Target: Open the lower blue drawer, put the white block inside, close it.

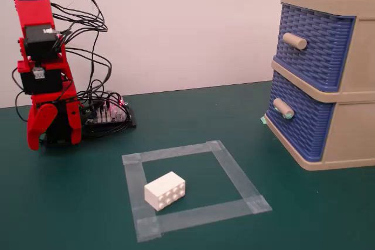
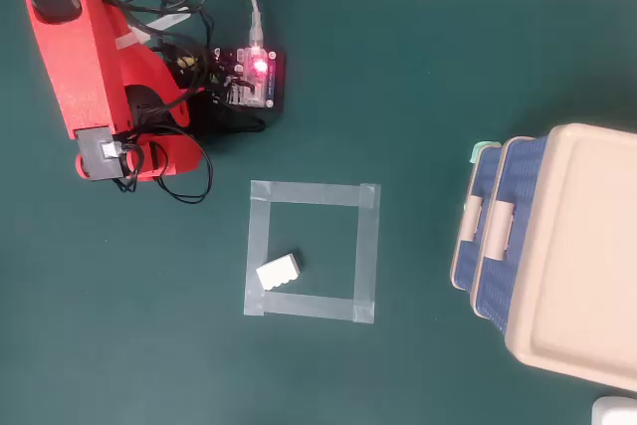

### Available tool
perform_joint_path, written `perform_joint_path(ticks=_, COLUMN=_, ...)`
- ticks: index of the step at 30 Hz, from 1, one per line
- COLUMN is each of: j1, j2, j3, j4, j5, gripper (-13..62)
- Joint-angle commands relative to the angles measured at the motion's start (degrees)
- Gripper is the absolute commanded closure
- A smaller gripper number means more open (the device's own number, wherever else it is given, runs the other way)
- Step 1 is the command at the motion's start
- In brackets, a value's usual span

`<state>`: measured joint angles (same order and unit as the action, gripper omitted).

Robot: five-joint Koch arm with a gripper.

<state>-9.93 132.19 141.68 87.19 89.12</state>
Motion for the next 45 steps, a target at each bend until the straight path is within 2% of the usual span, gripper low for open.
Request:
perform_joint_path(ticks=1, j1=0.35, j2=2.37, j3=-9.84, j4=7.73, j5=0.62, gripper=15.0)
perform_joint_path(ticks=11, j1=-0.53, j2=2.46, j3=-13.36, j4=6.68, j5=1.49, gripper=15.5)
perform_joint_path(ticks=14, j1=-4.13, j2=2.02, j3=-17.75, j4=2.9, j5=8.35, gripper=15.7)
perform_joint_path(ticks=16, j1=-12.13, j2=0.79, j3=-19.6, j4=-2.2, j5=16.87, gripper=15.8)
perform_joint_path(ticks=20, j1=-35.33, j2=-7.56, j3=-20.57, j4=-29.27, j5=46.85, gripper=15.8)
perform_joint_path(ticks=23, j1=-49.57, j2=-14.94, j3=-20.57, j4=-51.77, j5=62.05, gripper=15.8)
perform_joint_path(ticks=26, j1=-57.39, j2=-21.62, j3=-19.07, j4=-73.83, j5=71.54, gripper=15.8)
perform_joint_path(ticks=31, j1=-65.21, j2=-34.63, j3=-14.33, j4=-109.16, j5=76.73, gripper=15.9)
perform_joint_path(ticks=35, j1=-66.53, j2=-51.77, j3=-15.64, j4=-130.69, j5=76.82, gripper=16.1)
perform_joint_path(ticks=38, j1=-68.99, j2=-59.24, j3=-21.8, j4=-136.58, j5=77.17, gripper=16.4)
perform_joint_path(ticks=45, j1=-69.79, j2=-71.1, j3=-40.96, j4=-135.88, j5=77.08, gripper=17.5)
